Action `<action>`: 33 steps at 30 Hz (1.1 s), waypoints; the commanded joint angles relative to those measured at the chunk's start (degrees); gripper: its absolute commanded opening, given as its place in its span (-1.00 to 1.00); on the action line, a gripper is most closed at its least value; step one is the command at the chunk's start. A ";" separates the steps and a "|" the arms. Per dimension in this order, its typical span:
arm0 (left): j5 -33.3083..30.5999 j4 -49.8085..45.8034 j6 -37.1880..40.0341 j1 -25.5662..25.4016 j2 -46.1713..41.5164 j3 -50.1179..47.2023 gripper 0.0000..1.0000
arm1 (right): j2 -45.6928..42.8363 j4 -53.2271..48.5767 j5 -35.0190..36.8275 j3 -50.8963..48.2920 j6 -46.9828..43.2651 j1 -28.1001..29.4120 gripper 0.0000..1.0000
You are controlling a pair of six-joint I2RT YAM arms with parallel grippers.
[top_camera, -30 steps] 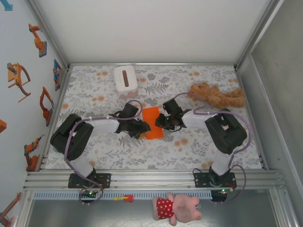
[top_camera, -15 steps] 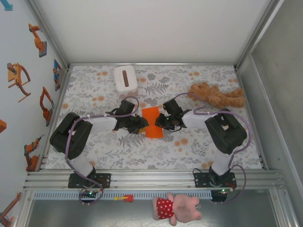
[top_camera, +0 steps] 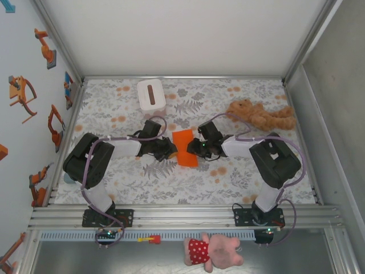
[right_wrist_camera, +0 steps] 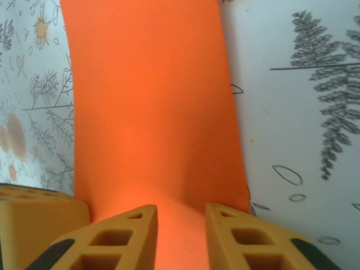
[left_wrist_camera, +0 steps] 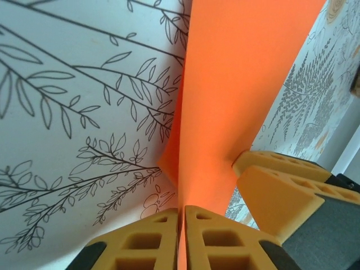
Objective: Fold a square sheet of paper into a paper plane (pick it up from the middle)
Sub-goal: Third fold the triangle at the center of the table.
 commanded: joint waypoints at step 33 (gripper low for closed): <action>2.88 -1.55 -5.00 0.69 -1.72 1.33 -0.93 | -17.70 3.54 20.27 -10.90 -55.85 21.03 0.30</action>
